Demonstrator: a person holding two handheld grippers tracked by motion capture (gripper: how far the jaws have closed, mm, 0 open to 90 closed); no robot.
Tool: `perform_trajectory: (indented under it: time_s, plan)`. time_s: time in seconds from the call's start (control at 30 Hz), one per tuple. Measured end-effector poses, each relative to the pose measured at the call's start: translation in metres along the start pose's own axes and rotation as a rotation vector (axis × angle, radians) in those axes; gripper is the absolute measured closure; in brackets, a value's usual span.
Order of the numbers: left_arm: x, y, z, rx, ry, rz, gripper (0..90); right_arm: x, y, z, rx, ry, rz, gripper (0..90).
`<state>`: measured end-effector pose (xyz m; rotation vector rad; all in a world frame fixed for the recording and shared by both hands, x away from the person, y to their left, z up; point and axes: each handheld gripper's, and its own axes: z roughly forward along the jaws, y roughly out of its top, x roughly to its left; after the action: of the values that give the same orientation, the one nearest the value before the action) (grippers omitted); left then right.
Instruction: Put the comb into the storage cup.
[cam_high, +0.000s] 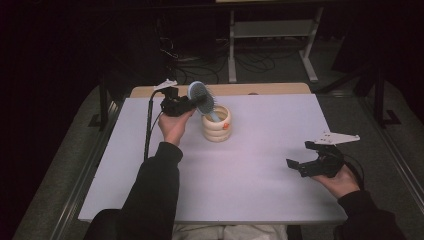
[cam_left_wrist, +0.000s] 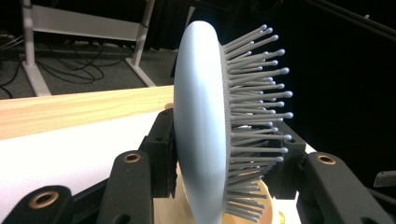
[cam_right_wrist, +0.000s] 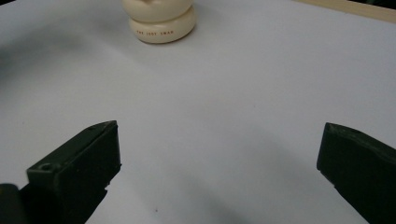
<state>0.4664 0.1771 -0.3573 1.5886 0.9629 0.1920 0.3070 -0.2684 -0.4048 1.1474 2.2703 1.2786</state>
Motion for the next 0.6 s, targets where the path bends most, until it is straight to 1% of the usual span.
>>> perform_trajectory:
  time_s: [0.17,0.27,0.3,0.33,0.37,0.4,0.47,0.5,0.6]
  plan:
    - [0.0030,-0.0003,-0.0007,0.004,0.007,-0.011,51.1,-0.0001,-0.0008,0.0009,0.004,0.001,0.001,0.0]
    - [0.0039,-0.0009,-0.0022,0.002,0.015,-0.007,46.5,-0.0003,-0.0016,0.0021,0.011,0.001,0.000,0.0]
    - [0.0036,-0.0015,-0.0028,-0.006,0.017,-0.015,43.3,-0.0001,-0.0016,0.0022,0.012,0.001,-0.001,0.0]
    - [0.0035,-0.0017,-0.0034,-0.015,0.017,-0.030,38.1,-0.0001,-0.0016,0.0022,0.011,0.002,0.000,0.0]
    - [0.0032,-0.0012,-0.0038,-0.018,0.016,-0.044,29.3,-0.0002,-0.0015,0.0020,0.010,0.003,0.001,0.0]
    - [0.0023,-0.0005,-0.0049,-0.016,0.016,-0.045,22.8,-0.0003,-0.0015,0.0019,0.008,0.002,0.002,0.0]
    - [0.0001,0.0007,-0.0062,-0.001,0.042,-0.022,13.4,-0.0005,-0.0015,0.0016,0.006,0.002,0.002,0.0]
    - [-0.0001,0.0009,-0.0069,0.008,0.047,-0.018,10.2,-0.0004,-0.0015,0.0014,0.006,0.002,0.002,0.0]
    - [0.0041,0.0008,-0.0097,0.046,0.034,-0.041,0.7,-0.0002,-0.0015,0.0011,0.004,0.003,0.001,0.0]
